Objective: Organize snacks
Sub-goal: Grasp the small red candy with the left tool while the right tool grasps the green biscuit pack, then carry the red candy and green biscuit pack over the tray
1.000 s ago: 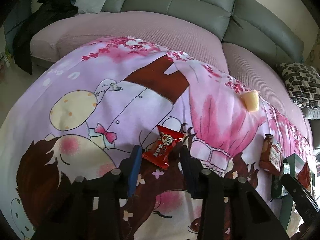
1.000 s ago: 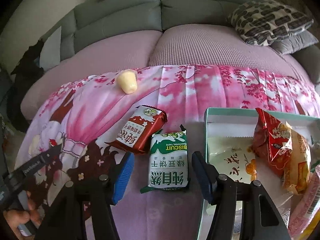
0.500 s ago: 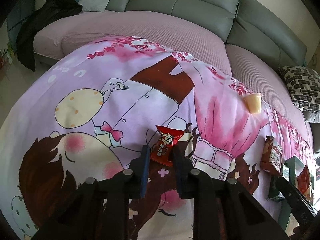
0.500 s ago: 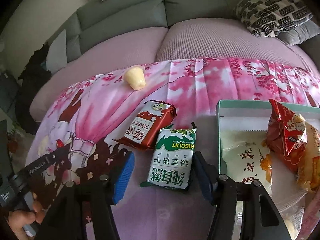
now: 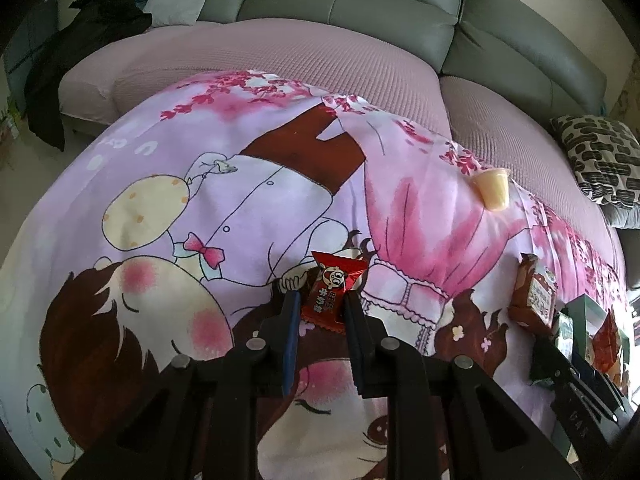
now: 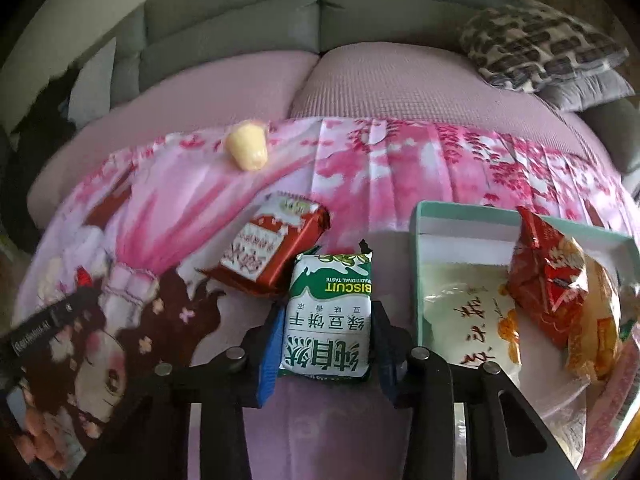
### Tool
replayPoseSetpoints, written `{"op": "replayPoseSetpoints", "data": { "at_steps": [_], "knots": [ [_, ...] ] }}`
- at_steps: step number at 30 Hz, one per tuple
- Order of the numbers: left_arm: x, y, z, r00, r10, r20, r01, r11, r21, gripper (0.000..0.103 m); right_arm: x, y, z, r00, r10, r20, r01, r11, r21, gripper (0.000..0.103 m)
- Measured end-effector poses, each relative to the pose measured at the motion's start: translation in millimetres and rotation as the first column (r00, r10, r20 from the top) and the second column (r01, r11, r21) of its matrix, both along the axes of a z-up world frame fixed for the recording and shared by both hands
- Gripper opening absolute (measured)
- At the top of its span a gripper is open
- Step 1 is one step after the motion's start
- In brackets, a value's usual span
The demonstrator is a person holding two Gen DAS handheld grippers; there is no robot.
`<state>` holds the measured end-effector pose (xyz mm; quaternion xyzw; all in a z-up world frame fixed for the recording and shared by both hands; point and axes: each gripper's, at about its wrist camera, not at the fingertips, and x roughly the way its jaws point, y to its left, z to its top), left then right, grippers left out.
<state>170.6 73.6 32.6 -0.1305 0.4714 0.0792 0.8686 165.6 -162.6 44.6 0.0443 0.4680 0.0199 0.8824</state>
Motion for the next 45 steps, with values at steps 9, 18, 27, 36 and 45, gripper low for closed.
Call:
{"op": "replayPoseSetpoints", "data": {
  "at_steps": [9,18,27,36,45],
  "knots": [
    [-12.3,-7.3,31.2,0.998,-0.008,0.064,0.006,0.999,0.040,0.023,-22.9,-18.9,48.8,0.993,-0.047,0.107,0.038,0.996,0.085,0.043],
    [-20.2,-34.4,61.1,0.990,-0.073,0.123,0.062,0.994,0.088,0.023,-47.2,-28.6,83.1,0.980,-0.079,0.183,0.067,0.995,0.067,0.043],
    [-29.4,-78.3,88.3,0.969,-0.167,0.182,0.143,0.980,0.141,0.023,-65.1,-58.1,100.3,0.969,-0.134,0.207,0.118,0.989,0.090,0.043],
    [-36.5,-115.2,100.3,0.946,-0.248,0.207,0.218,0.963,0.158,0.023,-85.1,-115.0,111.2,0.936,-0.265,0.232,0.236,0.961,0.145,0.043],
    [-45.7,-158.3,110.5,0.916,-0.331,0.226,0.294,0.939,0.180,0.023,-110.0,-187.7,118.2,0.868,-0.437,0.237,0.402,0.897,0.183,0.043]
  ]
}}
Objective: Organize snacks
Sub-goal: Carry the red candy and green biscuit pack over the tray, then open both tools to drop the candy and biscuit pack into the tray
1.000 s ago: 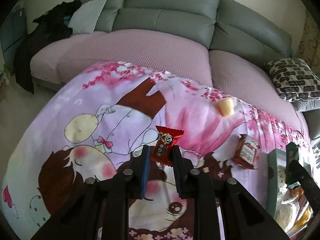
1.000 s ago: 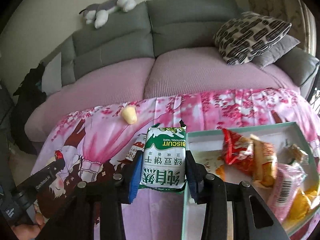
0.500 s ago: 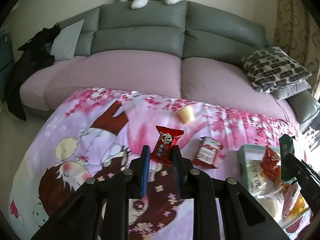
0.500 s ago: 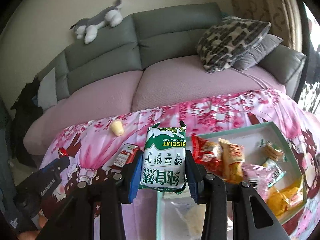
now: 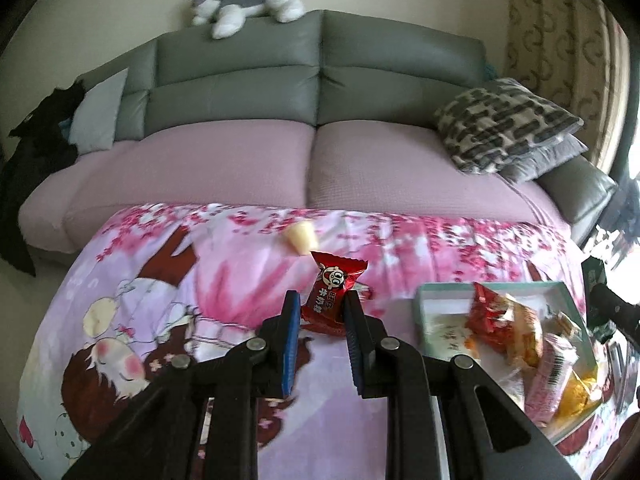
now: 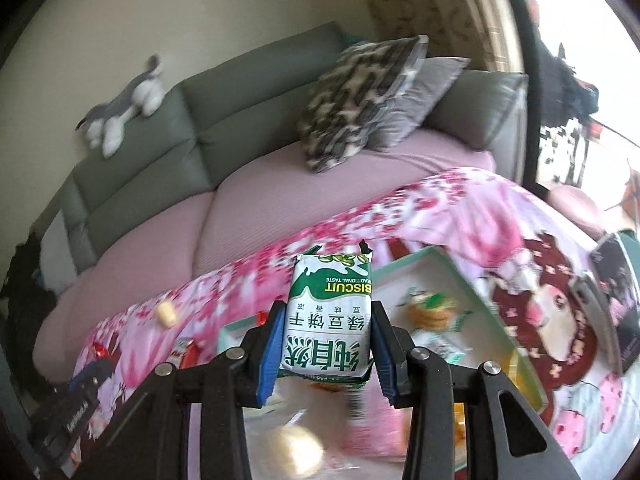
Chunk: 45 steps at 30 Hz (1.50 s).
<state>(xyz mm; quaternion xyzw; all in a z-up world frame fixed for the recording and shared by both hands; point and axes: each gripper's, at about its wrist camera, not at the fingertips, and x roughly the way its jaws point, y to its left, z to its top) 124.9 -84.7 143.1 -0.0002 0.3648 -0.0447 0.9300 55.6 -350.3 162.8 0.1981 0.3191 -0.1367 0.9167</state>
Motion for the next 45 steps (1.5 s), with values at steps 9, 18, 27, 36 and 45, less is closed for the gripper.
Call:
{"op": "replayPoseSetpoints", "data": {
  "at_steps": [9,18,27,36,45],
  "knots": [
    [-7.2,-65.1,-3.6,0.987,-0.157,-0.013,0.157,0.988,-0.005,0.023,-25.8,-51.1,4.4,0.992,-0.124,0.023,0.124,0.992,0.018,0.043],
    [-14.6,-114.3,-16.9,0.965,-0.259,-0.031,0.260,0.966,0.003,0.023,-18.0,-78.9,-27.0,0.985,-0.156,-0.072,0.160,0.986,0.054,0.043],
    [-6.0,-145.5,-55.2,0.947,-0.298,-0.123,0.300,0.954,0.001,0.023,-7.3,-80.2,-64.4,0.970,-0.140,-0.200,0.162,0.982,0.094,0.043],
    [-3.3,-151.0,-71.9,0.941,-0.294,-0.166,0.299,0.954,0.008,0.023,-8.6,-89.6,-77.4,0.953,-0.161,-0.256,0.196,0.973,0.120,0.043],
    [-2.8,-155.7,-72.6,0.937,-0.294,-0.188,0.305,0.952,0.034,0.032,-6.2,-87.1,-77.6,0.947,-0.152,-0.284,0.187,0.977,0.101,0.044]
  ]
}}
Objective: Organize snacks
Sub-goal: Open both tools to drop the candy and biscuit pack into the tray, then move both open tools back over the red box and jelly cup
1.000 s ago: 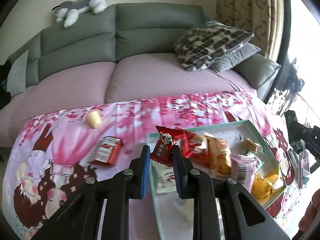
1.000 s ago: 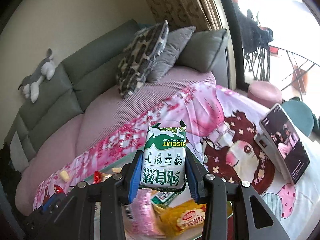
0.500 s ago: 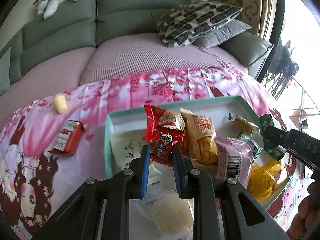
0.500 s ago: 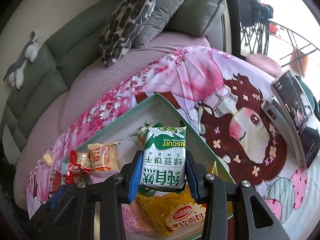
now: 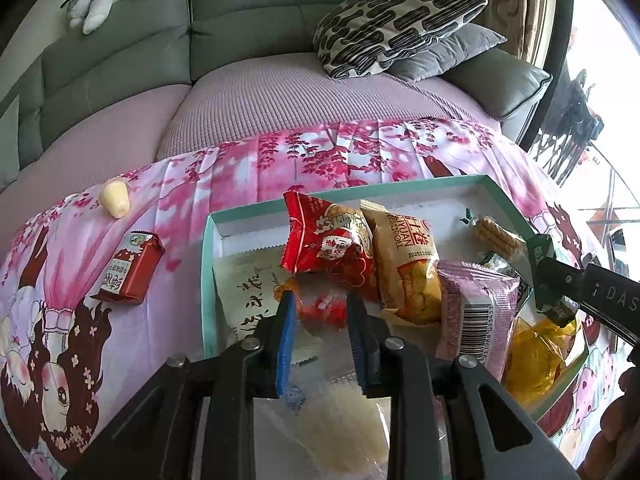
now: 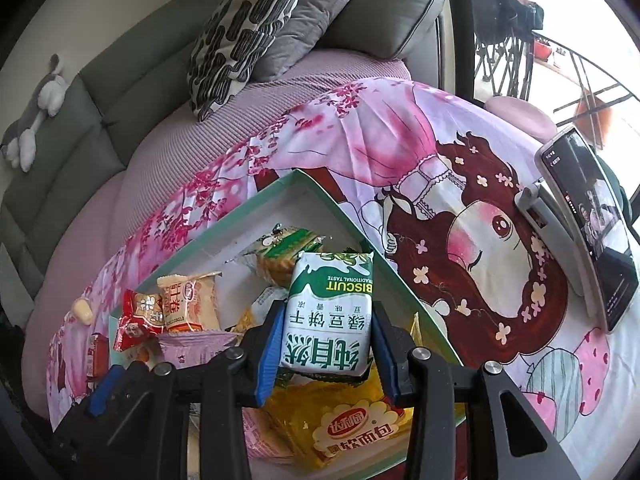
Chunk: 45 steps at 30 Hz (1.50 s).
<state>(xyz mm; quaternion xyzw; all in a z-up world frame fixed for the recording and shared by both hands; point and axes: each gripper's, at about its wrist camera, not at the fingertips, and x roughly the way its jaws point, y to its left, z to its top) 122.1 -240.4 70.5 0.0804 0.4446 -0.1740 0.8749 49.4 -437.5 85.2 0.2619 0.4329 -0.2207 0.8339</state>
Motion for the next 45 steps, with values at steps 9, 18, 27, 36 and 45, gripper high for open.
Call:
{"op": "replayPoseSetpoints", "data": {
  "at_steps": [9,18,27,36,45],
  "knots": [
    [-0.5,5.1,7.5,1.000,0.016,0.001,-0.016,1.000,0.001,0.052,-3.0,-0.8,5.2,1.000,0.000,-0.012,0.000,1.000,-0.016,0.068],
    [4.2,18.5,14.6,0.996,0.087,-0.001,-0.087,0.996,-0.009,0.065,-1.1,5.3,13.0,1.000,0.023,-0.011,-0.023,0.999,-0.048,0.079],
    [14.1,37.4,8.7,0.981,0.192,-0.031,-0.193,0.981,-0.033,0.083,2.7,11.9,15.7,0.999,0.048,-0.010,-0.049,0.996,-0.069,0.088],
    [19.0,61.1,8.6,0.950,0.312,-0.014,-0.312,0.948,-0.063,0.100,7.0,21.0,18.8,0.997,0.076,-0.010,-0.076,0.993,-0.091,0.103],
    [23.9,82.4,7.6,0.915,0.404,0.000,-0.403,0.913,-0.067,0.101,15.3,41.2,26.5,0.990,0.139,0.014,-0.136,0.983,-0.119,0.103]
  ]
}}
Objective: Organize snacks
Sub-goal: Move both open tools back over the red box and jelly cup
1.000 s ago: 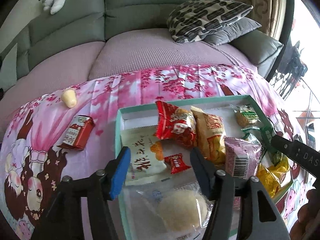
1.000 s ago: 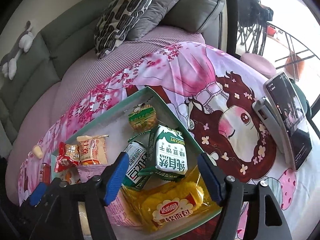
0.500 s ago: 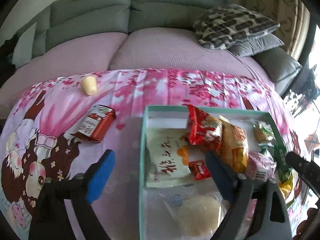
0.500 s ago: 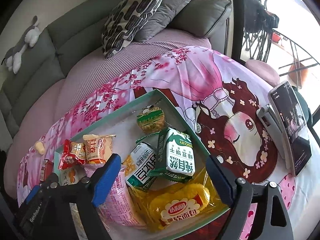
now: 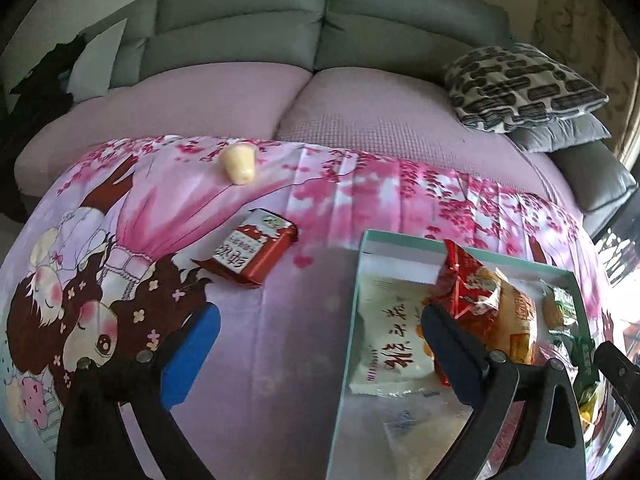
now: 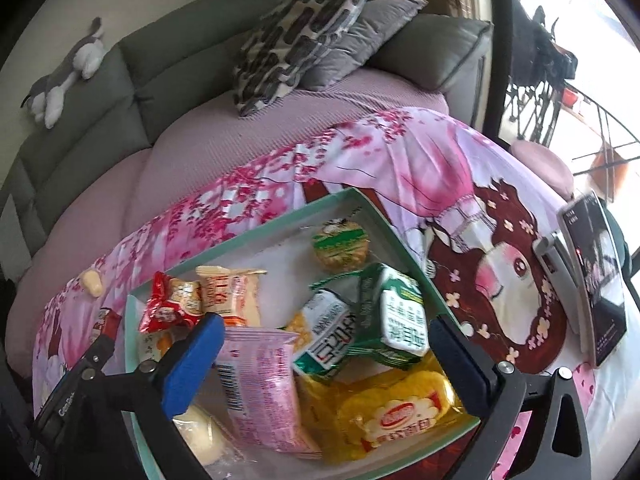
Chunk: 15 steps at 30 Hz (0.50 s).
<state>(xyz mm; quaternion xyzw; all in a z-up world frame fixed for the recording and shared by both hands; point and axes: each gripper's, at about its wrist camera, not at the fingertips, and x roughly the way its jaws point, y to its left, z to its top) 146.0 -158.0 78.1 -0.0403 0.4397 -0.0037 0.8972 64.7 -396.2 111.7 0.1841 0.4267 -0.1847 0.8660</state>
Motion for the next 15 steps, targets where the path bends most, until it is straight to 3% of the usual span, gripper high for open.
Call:
{"op": "replayPoseSetpoints", "data": {
  "at_steps": [15],
  "knots": [
    [2.6,41.9,10.2,0.995,0.094,0.027,-0.093,0.995,-0.042,0.101,20.4,50.3,12.3,0.988,0.145,0.045,-0.144,0.989,-0.025,0.103]
  ]
}}
